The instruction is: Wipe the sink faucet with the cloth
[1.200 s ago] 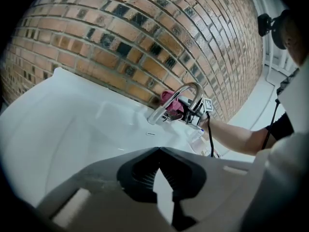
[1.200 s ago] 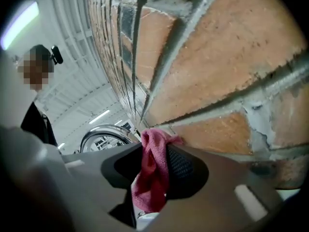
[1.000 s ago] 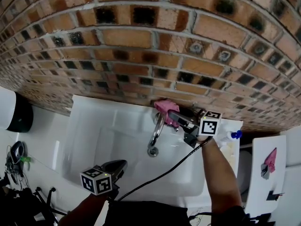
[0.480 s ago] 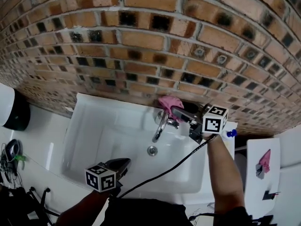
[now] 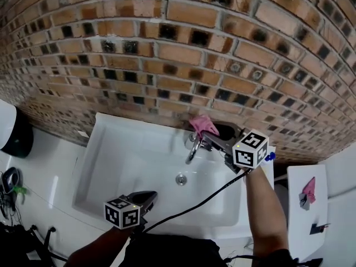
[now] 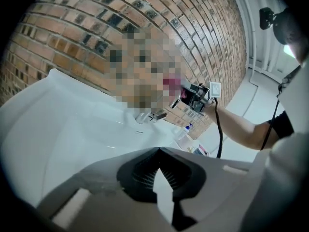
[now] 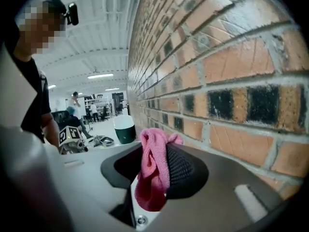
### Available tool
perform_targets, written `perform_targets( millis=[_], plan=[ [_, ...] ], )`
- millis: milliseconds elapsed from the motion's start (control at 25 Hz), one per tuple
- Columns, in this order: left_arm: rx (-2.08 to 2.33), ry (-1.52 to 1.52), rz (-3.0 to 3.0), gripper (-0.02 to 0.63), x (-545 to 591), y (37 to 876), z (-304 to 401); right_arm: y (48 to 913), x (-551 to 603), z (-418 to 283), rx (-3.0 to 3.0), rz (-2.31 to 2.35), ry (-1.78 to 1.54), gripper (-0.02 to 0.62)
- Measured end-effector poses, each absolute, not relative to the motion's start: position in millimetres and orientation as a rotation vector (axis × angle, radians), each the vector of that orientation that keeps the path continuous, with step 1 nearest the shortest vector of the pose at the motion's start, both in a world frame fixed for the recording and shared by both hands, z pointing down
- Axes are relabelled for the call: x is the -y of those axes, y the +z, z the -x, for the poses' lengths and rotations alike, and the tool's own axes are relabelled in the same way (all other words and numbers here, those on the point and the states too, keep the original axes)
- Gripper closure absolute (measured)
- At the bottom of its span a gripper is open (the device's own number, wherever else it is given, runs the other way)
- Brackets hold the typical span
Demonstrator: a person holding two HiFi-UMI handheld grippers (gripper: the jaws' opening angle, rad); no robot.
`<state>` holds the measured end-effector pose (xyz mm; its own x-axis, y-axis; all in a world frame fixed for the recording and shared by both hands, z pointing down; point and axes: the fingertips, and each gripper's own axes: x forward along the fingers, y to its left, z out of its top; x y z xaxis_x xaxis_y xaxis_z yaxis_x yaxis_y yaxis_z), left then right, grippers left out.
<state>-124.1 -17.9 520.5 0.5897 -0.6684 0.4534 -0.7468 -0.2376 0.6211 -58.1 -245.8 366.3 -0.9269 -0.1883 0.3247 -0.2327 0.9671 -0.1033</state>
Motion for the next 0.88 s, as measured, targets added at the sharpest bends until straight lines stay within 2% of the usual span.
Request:
perform_targets(
  millis=[880],
  plan=[
    [1.053, 0.180, -2.065, 0.600, -24.7, 518.1, 181.6, 383.4, 158.2, 75.7, 2.247, -0.964, -0.746, 0.449]
  ],
)
